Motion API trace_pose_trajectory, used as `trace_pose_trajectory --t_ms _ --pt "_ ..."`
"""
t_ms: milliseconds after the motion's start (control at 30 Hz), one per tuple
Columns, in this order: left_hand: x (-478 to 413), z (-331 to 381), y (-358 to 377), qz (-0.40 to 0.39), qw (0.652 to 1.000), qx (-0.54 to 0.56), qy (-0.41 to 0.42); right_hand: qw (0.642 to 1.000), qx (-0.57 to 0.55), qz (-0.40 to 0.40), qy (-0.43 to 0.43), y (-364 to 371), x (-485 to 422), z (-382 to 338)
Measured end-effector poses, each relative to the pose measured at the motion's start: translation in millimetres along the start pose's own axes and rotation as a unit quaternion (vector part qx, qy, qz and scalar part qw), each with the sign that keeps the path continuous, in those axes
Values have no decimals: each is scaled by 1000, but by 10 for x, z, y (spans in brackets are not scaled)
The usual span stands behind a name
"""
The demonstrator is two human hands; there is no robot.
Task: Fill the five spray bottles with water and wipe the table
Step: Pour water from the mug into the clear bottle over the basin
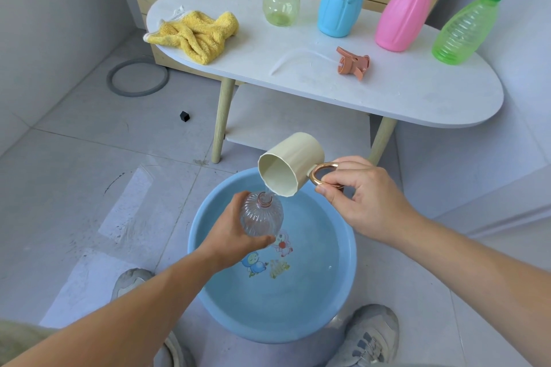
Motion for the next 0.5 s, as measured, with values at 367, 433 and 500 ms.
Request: trace_pose_trajectory --t_ms 367,433,500 --pt "36 80 -15 0 1000 13 3 1000 26 0 -13 26 6 -10" --pt "36 75 -14 -1 1000 14 4 999 26 -1 -21 35 7 -14" --pt "28 61 -8 -1 1000 16 5 999 33 -3 -28 42 5 -14"
Point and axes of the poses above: each hand's wrist, its own x-axis away from the middle knuckle, its own y-axis out of the palm, z = x × y, the point moved 10 cm from there along -x, towards the middle knuckle, and after that the axes turned 2 degrees about z, right-handed, at the moved point
